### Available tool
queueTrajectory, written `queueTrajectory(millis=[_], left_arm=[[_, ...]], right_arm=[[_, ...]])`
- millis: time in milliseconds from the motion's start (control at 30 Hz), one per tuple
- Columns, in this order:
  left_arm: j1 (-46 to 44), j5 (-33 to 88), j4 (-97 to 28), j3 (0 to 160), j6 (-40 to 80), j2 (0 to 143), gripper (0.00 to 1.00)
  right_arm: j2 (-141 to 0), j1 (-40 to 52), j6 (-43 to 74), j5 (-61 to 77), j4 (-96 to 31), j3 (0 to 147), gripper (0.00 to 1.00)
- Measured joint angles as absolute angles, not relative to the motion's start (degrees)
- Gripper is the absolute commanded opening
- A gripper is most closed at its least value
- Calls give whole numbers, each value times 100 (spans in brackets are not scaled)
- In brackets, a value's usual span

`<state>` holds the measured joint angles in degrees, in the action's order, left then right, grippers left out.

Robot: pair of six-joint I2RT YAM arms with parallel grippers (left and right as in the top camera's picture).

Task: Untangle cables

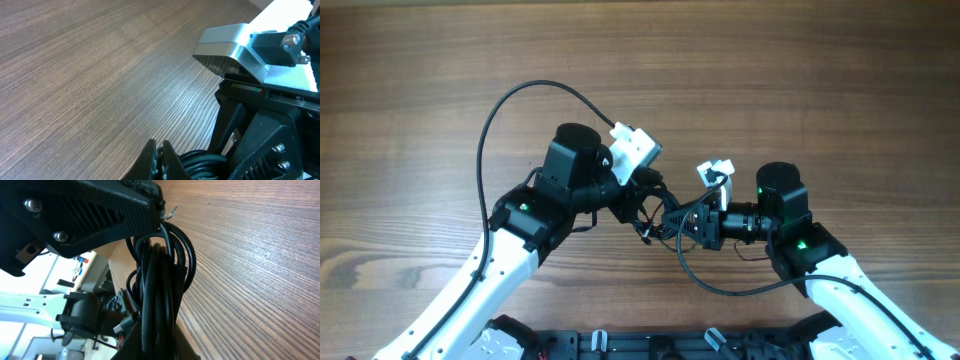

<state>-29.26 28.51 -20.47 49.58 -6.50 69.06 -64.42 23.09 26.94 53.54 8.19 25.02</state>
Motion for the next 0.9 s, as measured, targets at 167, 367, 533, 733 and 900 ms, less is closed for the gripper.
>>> queueTrajectory(millis=[167,367,533,733,900], left_arm=[[-2908,2587,-2287,4960,-366,6906,4],[-2246,991,-2196,4960,1697,6888,4],[-1944,731,-2204,4960,2718,6794,13],[-1938,1892,-2381,4960,1872,6792,69],[-1949,2956,-2689,4960,495,6792,52]], right_arm=[[-6464,2309,2670,5334,814,2502,19],[-6462,2309,2672,5310,801,2502,5],[-6462,2309,2827,5000,773,2499,5],[-6462,2309,2794,4947,775,2499,5],[-6462,2309,2383,5347,777,2499,5]])
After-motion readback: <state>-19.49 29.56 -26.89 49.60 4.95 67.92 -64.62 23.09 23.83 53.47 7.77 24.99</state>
